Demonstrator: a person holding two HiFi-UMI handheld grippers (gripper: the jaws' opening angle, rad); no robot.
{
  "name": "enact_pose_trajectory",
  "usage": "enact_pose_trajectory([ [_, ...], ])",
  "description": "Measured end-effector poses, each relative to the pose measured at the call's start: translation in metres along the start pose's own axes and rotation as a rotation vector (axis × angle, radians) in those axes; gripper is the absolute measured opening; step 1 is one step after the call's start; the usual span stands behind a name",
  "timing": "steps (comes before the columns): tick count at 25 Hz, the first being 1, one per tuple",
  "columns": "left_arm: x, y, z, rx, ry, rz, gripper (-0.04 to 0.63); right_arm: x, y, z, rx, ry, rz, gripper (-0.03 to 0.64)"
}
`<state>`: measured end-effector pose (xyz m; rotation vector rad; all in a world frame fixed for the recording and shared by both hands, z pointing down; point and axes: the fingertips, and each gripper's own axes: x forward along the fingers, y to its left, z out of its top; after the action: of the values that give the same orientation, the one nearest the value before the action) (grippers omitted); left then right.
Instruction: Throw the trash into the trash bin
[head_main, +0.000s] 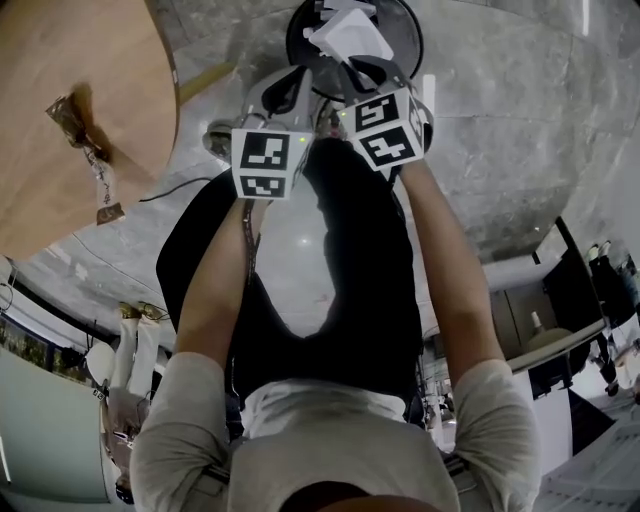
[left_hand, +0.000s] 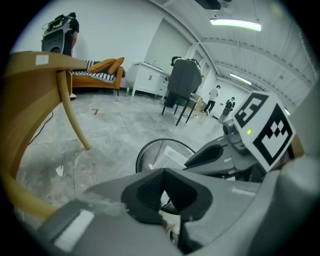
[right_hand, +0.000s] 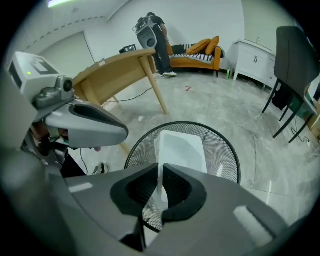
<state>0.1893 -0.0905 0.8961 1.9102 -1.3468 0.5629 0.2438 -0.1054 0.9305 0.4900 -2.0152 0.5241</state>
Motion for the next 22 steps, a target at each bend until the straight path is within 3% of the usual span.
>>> enact_pose_trajectory([
  [17, 0.032, 0.027, -0.011, -0.020, 0.005, 0.010, 0.018, 0.072, -0.026, -0.026, 0.057, 0.110, 0.030, 0.043],
  [22, 0.024, 0.032, -0.007, -0.046, 0.018, 0.026, 0.018, 0.054, -0.029, -0.016, 0.065, 0.072, 0.006, 0.120],
])
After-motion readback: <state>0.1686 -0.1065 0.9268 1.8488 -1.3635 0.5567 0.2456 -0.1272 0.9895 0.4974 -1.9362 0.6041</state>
